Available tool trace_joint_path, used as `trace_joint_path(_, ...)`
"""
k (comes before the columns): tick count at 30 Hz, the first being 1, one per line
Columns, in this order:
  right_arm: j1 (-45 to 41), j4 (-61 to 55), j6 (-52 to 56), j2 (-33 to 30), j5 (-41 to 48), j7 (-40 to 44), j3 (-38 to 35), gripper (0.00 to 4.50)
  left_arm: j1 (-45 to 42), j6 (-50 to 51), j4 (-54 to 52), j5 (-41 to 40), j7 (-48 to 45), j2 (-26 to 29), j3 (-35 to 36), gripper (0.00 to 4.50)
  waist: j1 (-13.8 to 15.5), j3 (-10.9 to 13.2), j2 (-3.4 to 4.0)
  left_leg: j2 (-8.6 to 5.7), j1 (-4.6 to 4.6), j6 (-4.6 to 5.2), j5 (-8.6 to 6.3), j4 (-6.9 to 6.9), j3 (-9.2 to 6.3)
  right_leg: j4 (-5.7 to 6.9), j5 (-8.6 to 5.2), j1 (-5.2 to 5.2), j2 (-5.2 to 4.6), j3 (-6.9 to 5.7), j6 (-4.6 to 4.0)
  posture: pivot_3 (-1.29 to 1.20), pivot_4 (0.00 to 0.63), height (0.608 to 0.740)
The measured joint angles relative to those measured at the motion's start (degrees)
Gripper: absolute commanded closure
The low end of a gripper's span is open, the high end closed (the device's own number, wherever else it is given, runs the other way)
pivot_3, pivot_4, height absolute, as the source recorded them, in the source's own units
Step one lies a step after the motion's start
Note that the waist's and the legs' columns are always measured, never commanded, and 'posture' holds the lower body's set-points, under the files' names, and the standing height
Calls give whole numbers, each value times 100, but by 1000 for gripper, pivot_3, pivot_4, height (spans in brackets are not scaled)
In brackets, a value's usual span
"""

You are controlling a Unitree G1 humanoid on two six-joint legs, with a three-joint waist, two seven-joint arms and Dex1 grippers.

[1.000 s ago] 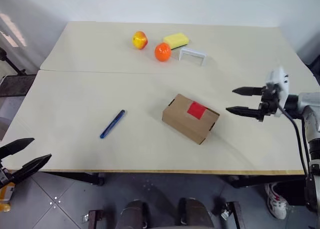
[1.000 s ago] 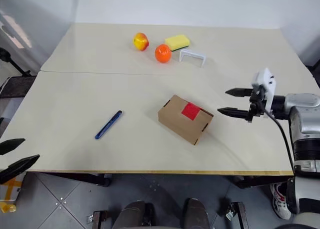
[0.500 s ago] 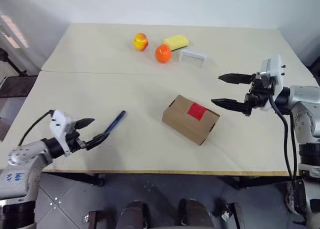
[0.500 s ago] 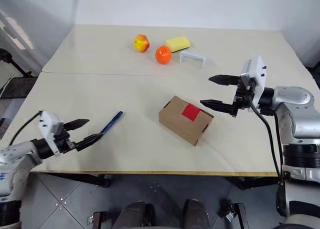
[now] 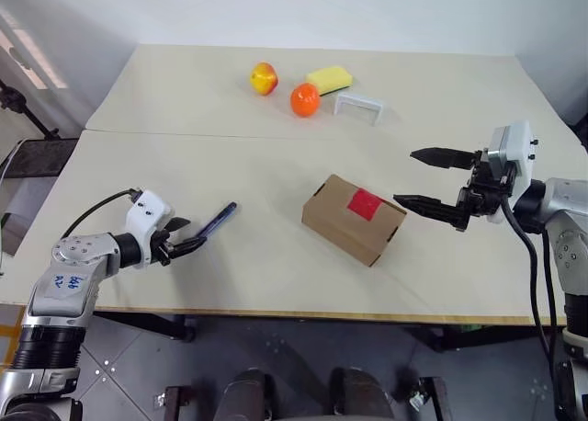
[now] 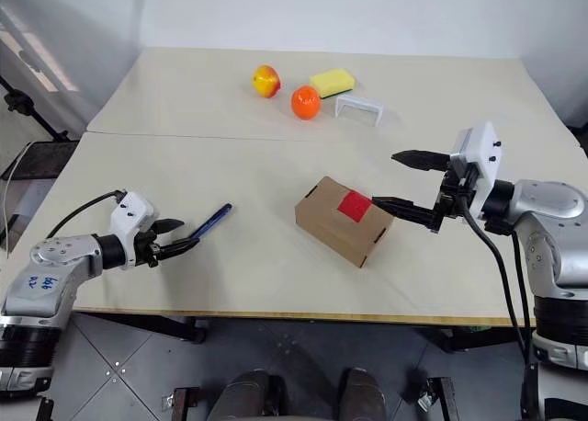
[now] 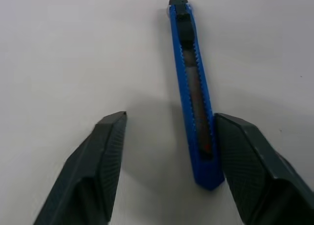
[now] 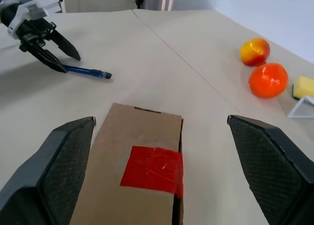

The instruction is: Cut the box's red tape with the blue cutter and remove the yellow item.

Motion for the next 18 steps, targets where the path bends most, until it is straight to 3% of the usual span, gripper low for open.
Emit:
trace_joint_path(3, 13, -47, 20, -49, 0, -54, -9, 0, -72, -15, 30, 2, -29, 1, -94, 2559, 27, -3, 5, 0, 0, 0, 0, 1, 1, 0, 0, 0, -2, 1, 0, 0, 150, 740)
trace_joint_path(6, 12, -59, 21, -50, 0, -90, -9, 0, -131, -66, 85, 8, -116, 37, -171, 2559, 45, -4, 6, -2, 1, 0, 0, 1, 4, 0, 0, 0, -2, 1, 0, 0, 150, 740)
trace_joint_path(10, 8, -59, 20, -55, -1, -96, -9, 0, -139, -155, 147, 17, -165, 88, -231, 3416, 42, -4, 7, -1, 2, 0, 0, 0, 6, 0, 0, -1, -1, 2, 0, 0, 150, 740)
trace_joint_path(18, -106, -156, 32, -61, -5, -97, 57, 0, -210, -294, 254, 17, -296, 155, -290, 3416, 35, -4, 7, 1, 3, 0, 0, 0, 9, 0, 0, -1, -1, 2, 0, 0, 150, 740)
